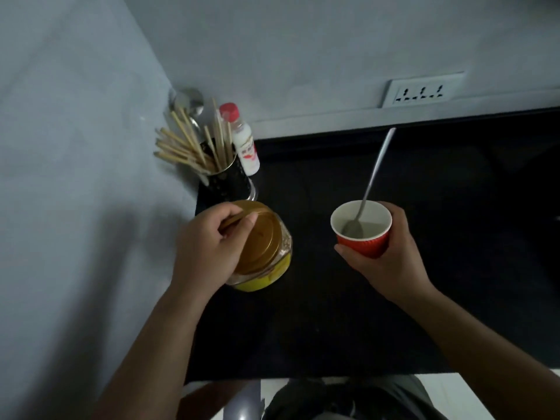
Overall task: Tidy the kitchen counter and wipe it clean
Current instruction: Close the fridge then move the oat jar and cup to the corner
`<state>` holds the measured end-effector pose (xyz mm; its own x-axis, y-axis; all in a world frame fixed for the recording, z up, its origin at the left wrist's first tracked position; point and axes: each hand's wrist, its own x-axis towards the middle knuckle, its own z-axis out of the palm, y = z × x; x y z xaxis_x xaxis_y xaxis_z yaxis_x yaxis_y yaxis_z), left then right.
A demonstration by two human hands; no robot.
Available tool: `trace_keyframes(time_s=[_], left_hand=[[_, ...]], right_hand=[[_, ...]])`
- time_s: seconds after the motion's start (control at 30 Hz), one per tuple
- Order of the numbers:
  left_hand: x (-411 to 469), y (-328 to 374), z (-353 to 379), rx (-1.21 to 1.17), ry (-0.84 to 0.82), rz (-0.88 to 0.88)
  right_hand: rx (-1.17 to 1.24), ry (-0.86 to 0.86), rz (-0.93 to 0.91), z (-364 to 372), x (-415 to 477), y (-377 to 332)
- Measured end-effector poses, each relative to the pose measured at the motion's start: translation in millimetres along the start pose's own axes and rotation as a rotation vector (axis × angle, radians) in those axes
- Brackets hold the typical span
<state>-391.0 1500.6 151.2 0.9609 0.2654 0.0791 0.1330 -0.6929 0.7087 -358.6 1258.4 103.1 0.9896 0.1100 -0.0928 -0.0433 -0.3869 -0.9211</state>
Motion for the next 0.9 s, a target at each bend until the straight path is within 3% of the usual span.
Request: trace_keyframes(time_s=[0.43, 0.9], left_hand=[[160.4, 12.1, 40.1, 0.045, -0.063, 0.264], [259.3, 16.7, 67.5, 0.102, -0.015, 0.304]], right_hand=[[-0.002, 0.085, 0.026, 9.6, 62.9, 5.0], [0.027, 0.1, -0.016, 5.8, 103.4, 13.2]])
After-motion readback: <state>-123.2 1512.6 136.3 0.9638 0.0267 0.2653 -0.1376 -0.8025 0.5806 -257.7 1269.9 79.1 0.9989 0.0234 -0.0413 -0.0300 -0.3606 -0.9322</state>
